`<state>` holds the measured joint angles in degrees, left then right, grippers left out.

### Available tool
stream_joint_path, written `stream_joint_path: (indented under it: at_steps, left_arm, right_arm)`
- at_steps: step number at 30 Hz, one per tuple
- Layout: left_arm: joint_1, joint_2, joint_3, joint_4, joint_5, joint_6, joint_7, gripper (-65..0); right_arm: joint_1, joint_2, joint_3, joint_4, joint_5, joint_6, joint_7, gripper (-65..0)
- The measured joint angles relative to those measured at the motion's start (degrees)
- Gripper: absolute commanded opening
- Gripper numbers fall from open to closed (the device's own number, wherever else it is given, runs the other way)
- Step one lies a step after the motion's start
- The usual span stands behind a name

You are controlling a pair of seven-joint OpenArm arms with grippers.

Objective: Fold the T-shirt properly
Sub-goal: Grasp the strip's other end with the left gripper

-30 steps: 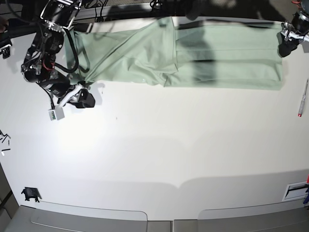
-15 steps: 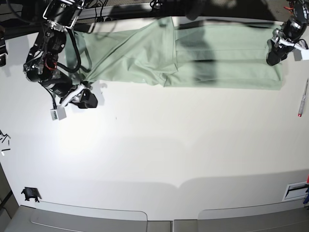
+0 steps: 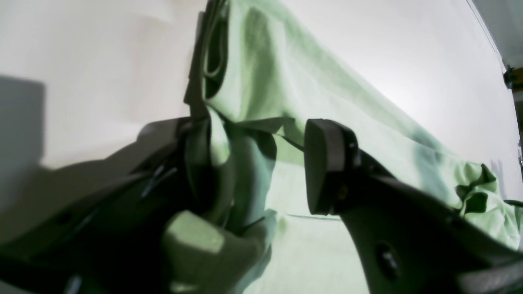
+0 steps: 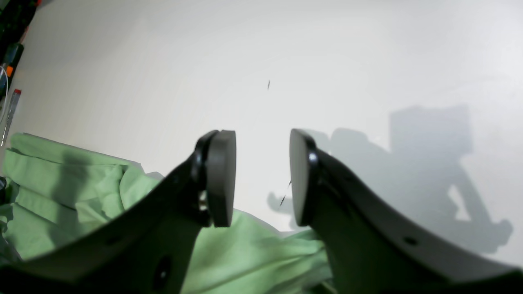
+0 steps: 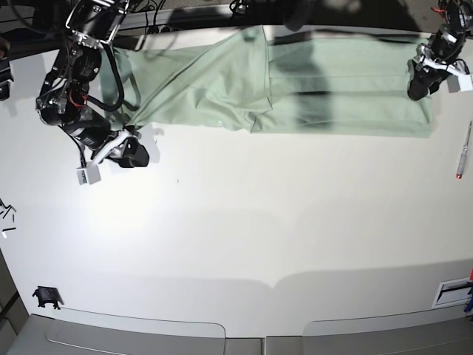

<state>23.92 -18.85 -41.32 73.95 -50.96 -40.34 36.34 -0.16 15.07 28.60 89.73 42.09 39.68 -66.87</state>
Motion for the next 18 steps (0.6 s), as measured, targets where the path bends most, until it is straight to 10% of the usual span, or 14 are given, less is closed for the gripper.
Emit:
stream_joint_path:
  at_steps: [9, 18]
  left_arm:
    - [-1.53, 0.76, 0.02, -0.02, 0.94, 0.66, -0.20, -65.0]
    - [-1.51, 0.92, 0.09, -0.07, -0.28, 0.90, -4.24, -65.0]
  right_arm:
    - [0.02, 0.00, -0.02, 0.00, 0.09, 0.00, 0.02, -44.4]
    - [0.02, 0.00, 0.00, 0.00, 0.04, -0.02, 0.02, -44.4]
